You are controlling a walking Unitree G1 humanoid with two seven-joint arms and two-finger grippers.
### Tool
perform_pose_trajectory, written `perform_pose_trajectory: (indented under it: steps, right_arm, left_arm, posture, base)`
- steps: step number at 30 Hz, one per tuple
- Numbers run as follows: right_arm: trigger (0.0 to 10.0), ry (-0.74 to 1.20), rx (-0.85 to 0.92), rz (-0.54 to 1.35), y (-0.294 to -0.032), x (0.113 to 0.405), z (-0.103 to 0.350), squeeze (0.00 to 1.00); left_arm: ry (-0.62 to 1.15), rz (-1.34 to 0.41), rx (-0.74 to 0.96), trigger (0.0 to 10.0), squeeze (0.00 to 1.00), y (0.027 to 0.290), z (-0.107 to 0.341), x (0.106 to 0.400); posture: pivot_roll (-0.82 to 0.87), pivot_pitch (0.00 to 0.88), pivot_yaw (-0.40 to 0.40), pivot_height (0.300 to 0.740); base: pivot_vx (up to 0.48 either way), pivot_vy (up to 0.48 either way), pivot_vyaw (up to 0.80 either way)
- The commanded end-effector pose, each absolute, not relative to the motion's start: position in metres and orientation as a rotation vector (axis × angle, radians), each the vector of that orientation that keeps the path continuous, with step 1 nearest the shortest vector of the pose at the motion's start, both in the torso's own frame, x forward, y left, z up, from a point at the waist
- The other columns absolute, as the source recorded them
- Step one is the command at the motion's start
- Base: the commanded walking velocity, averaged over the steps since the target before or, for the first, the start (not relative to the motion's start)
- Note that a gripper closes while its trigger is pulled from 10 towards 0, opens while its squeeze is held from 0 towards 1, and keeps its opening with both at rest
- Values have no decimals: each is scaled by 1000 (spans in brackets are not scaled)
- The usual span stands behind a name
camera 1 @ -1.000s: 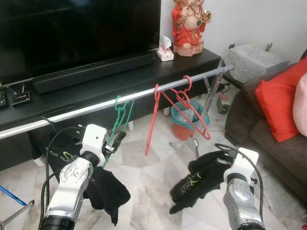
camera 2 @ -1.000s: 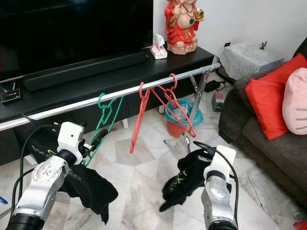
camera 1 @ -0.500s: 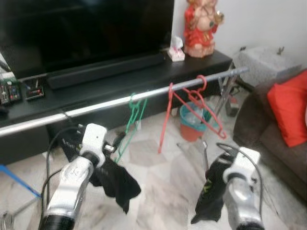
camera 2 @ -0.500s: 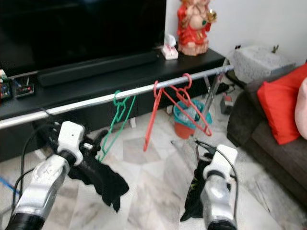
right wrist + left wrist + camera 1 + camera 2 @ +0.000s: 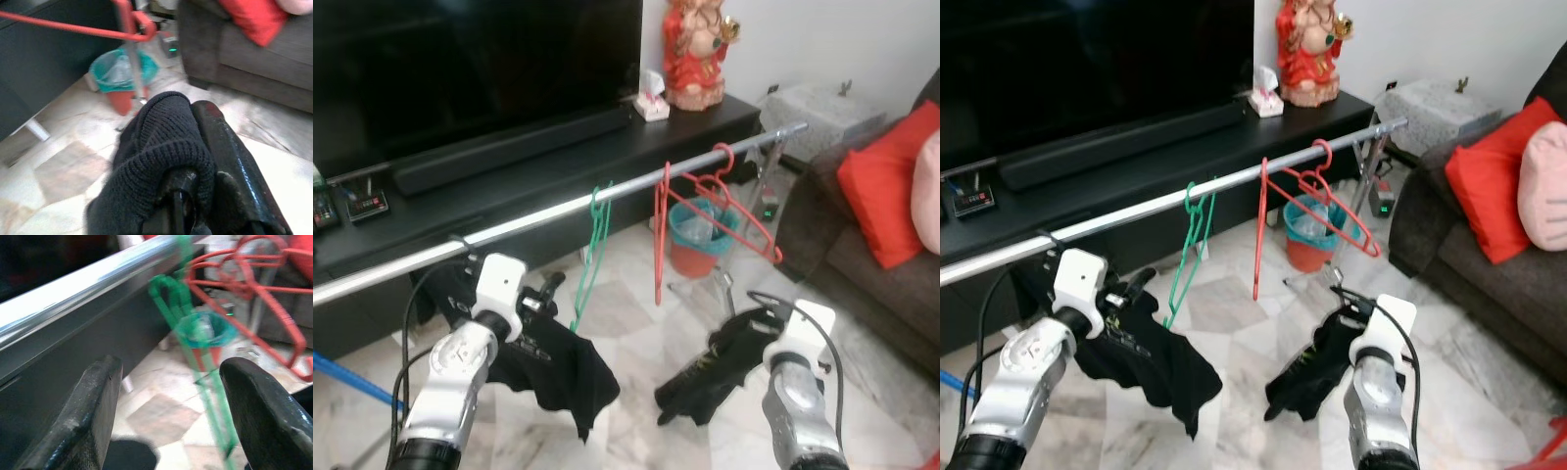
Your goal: Hang hanger
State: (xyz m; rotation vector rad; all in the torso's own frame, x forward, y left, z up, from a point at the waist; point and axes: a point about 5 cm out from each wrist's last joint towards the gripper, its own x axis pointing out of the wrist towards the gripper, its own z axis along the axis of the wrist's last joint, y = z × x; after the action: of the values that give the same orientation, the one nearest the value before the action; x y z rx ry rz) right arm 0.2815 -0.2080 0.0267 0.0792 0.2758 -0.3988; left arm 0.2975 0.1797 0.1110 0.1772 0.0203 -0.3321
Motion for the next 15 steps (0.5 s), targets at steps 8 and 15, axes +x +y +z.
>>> perform_pose_trajectory:
  steps: [8,15]
  right_arm:
    - [10000,225,74,-411,-214,286,38,0]
    - [10000,206,66,-409,-214,286,39,0]
  left_arm:
    - [-6,-373,162,10000,0,167,116,297]
    - [-11,-358,168,10000,0,164,118,299]
  posture:
    - [-185,0,17,740]
    - [-186,0,17,740]
  base:
    - [0,0,-795]
    - [0,0,-436]
